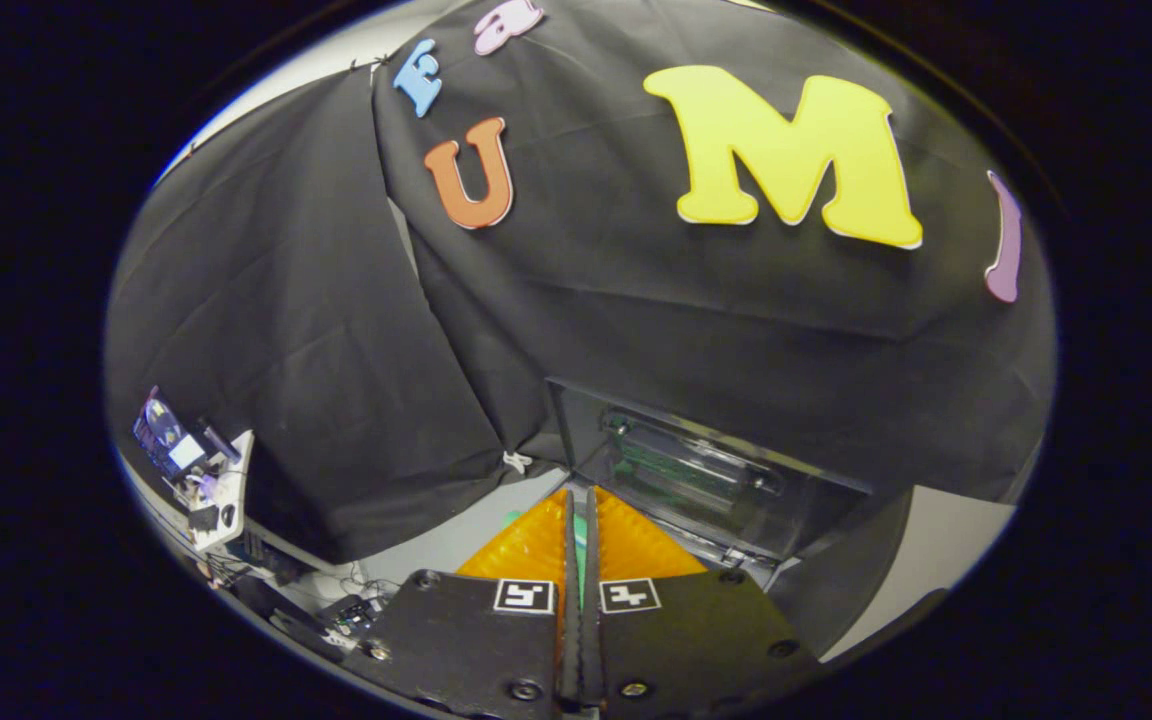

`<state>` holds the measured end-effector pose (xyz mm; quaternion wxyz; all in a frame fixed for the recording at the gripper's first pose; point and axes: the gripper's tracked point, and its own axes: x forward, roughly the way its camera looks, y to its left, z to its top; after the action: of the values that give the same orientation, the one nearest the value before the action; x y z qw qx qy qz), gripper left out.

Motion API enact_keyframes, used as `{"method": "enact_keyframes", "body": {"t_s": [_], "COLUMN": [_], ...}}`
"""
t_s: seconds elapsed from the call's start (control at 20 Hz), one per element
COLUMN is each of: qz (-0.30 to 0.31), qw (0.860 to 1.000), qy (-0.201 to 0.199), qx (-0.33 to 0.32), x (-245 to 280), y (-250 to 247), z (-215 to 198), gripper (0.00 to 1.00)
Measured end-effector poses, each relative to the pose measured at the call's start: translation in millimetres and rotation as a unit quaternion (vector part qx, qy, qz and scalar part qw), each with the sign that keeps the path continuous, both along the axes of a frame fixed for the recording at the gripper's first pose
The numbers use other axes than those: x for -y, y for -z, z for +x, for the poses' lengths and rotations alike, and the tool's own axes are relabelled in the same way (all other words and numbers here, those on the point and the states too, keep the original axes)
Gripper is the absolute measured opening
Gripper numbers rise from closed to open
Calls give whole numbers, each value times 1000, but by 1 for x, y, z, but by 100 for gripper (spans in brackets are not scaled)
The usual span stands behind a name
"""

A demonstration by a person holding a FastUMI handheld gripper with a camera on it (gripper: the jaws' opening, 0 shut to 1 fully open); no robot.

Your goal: Put the clothes into the washing machine and then close the washing machine lid.

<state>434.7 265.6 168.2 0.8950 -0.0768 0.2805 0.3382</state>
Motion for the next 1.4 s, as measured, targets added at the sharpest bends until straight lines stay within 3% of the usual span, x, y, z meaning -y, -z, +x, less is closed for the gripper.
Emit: {"method": "enact_keyframes", "body": {"t_s": [0.45, 1.1, 1.25, 1.4], "qz": [-21, -21, -35, -36], "qw": [999, 998, 997, 996], "qy": [-5, 14, 42, 79], "qx": [-42, -52, -53, -31], "x": [-10, -3, 8, 17], "y": [61, 69, 68, 59], "z": [-2, 11, 19, 38], "gripper": [4, 4, 4, 100]}}
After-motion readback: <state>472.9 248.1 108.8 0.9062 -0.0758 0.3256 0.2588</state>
